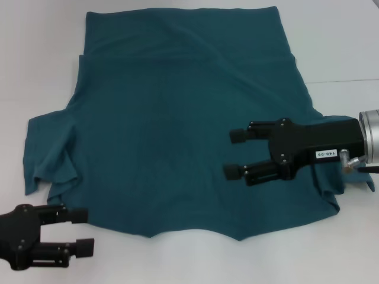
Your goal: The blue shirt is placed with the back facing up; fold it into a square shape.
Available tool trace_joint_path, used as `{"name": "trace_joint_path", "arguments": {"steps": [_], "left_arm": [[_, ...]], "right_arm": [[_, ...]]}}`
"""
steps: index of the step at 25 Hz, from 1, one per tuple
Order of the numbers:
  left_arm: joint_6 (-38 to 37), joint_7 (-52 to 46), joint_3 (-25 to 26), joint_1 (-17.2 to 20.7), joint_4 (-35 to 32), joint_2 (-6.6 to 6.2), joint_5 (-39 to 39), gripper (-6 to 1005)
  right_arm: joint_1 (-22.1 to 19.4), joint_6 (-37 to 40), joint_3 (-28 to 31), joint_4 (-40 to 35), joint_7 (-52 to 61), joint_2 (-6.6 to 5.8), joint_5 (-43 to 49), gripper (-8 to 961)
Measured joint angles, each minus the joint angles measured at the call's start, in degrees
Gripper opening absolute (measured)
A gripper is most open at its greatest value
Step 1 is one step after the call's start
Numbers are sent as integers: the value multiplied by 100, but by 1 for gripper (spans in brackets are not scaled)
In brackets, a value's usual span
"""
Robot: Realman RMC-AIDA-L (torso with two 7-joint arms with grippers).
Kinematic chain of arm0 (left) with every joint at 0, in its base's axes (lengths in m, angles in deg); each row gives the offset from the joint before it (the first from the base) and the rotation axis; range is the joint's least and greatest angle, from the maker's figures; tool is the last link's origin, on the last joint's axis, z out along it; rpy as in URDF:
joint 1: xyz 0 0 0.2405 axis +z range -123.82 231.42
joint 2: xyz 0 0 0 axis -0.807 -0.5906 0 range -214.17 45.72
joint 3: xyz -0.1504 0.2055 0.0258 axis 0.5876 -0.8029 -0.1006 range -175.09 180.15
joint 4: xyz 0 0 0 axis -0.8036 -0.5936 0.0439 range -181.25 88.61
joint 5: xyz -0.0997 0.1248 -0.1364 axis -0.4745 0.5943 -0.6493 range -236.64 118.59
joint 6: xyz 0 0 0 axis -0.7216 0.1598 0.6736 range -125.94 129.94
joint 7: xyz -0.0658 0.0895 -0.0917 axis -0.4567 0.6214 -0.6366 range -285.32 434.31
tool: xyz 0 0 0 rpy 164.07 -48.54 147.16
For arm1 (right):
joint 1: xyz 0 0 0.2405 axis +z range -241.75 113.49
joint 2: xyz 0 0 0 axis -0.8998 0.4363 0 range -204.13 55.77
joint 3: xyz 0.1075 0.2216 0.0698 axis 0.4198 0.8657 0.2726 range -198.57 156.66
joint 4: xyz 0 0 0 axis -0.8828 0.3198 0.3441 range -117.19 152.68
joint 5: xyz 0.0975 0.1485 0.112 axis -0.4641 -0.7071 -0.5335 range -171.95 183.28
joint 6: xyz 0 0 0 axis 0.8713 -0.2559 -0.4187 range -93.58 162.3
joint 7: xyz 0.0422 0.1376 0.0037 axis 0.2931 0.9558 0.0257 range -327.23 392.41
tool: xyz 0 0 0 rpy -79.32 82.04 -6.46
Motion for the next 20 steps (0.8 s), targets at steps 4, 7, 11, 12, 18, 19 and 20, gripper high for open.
{"name": "trace_joint_path", "arguments": {"steps": [4,7,11,12,18,19,20], "left_arm": [[108,-283,236,-1,-63,-23,-2,848],[294,-750,392,22,-236,-44,18,848],[649,-1347,414,123,-557,-13,39,848],[855,-1503,400,156,-608,2,41,848],[2092,-1922,214,232,-613,82,249,847],[2230,-1949,157,231,-608,99,280,847],[2448,-2004,50,225,-598,121,334,847]], "right_arm": [[39,-28,3,0,304,-2,-4,934],[81,-30,11,0,537,-43,-6,933],[165,-36,-10,-124,867,-72,14,933],[180,-48,-18,-160,915,-74,21,933],[305,-187,-26,-203,995,-71,30,932],[324,-228,-29,-203,995,-67,33,932],[339,-249,-31,-203,996,-63,35,931]]}}
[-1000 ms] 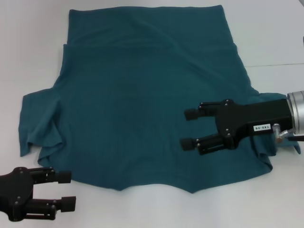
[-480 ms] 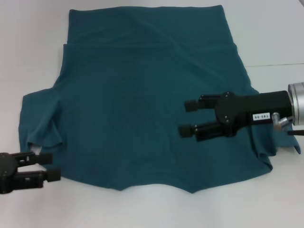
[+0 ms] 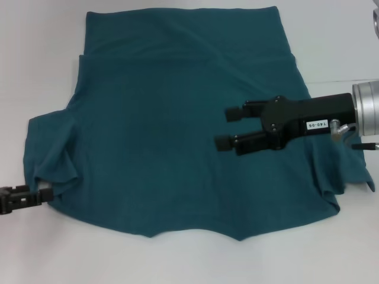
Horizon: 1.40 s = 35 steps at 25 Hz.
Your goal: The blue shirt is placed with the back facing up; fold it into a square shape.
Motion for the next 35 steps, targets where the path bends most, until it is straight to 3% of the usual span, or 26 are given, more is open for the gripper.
{"name": "trace_joint_path", "arguments": {"steps": [7,21,35], "left_arm": [[1237,-675,-753,-100,167,75,321,850],[2545,-1656,-907,-530,591,16,665,851],[2849,-1845,-972,-837,945,-36,874,845]], "right_arm": [[118,-49,-8,-1,16,36,8,930],[247,-84,-131,4,84,74,8,928],[263,-165,-168,-8,159,73,8,926]]}}
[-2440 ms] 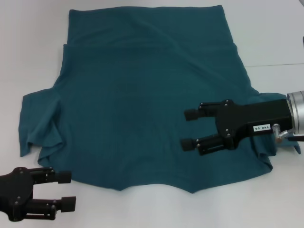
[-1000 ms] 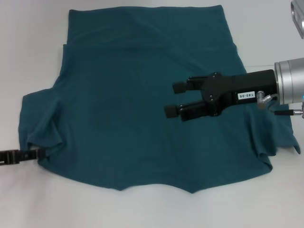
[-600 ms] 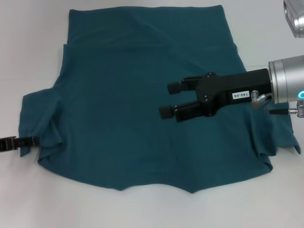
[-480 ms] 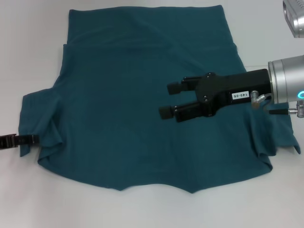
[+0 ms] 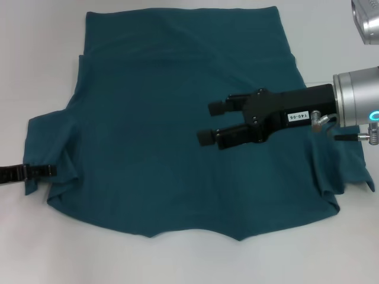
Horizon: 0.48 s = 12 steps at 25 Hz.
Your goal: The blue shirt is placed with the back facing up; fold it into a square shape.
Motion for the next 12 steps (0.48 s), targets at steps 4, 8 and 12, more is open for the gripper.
{"name": "trace_joint_path", "arguments": {"steps": [4,8,12], "left_arm": [[4,-21,0,-3,9,-2,27,844],[8,-16,-46,-9,58,1,34,843],[139,-32,-154,-30,104,29,37,841]], "right_arm": [[1,-14,2,0,0,0,0,925],[15,-55,-25,0,1,0,0,925],[17,-61,-50,0,0,0,0,924]]}}
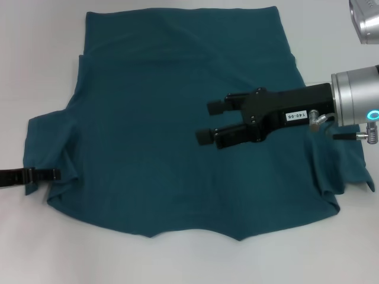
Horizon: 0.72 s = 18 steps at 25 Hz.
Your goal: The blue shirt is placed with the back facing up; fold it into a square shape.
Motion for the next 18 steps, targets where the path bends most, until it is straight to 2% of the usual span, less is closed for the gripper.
{"name": "trace_joint_path", "arguments": {"steps": [7,13,18], "left_arm": [[108,1,-9,-5,31,11,-16,839],[111,-22,-38,-27,43,11,-9,657],[112,-32,-72,-41,44,11,-6,425]], "right_arm": [[-40,-26,-8,4,-15,0,0,923],[-38,-77,-8,22,-46,0,0,922],[-41,-80,-8,22,-40,0,-1,921]]}}
